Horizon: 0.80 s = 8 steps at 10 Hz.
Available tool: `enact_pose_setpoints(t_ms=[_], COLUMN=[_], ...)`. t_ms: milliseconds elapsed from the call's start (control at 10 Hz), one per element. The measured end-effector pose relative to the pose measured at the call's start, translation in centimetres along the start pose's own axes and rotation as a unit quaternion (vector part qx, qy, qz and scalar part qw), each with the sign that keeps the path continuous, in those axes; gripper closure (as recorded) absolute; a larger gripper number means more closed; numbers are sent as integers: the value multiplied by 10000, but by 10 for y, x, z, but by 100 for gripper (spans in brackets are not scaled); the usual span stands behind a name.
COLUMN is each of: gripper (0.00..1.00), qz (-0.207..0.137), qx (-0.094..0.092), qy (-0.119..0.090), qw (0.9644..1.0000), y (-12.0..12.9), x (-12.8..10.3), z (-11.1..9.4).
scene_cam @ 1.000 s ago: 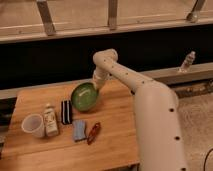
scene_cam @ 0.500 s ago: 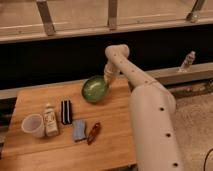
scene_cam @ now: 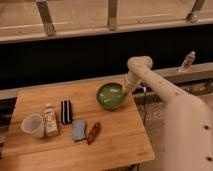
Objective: Drag the ceramic bowl in a circle
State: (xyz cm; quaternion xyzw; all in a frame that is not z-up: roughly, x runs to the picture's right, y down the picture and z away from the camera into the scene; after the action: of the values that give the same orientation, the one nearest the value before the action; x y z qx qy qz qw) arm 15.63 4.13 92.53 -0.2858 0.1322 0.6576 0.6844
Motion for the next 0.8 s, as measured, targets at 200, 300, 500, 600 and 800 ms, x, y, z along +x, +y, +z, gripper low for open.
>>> enact_pose_setpoints(t_ms=[200,300,500,600,800], gripper=[100,100,100,100,100], qz=[-25,-110,-361,-558,-934], qx=[-67,-104,-150,-155,-152], qy=[-26,-19,-8,10,38], qw=[10000,9999,9992,9983,9955], y=[-10,-11,2,17,55], x=[29,43,60,65,65], z=[-7,-10,-13,-14,-12])
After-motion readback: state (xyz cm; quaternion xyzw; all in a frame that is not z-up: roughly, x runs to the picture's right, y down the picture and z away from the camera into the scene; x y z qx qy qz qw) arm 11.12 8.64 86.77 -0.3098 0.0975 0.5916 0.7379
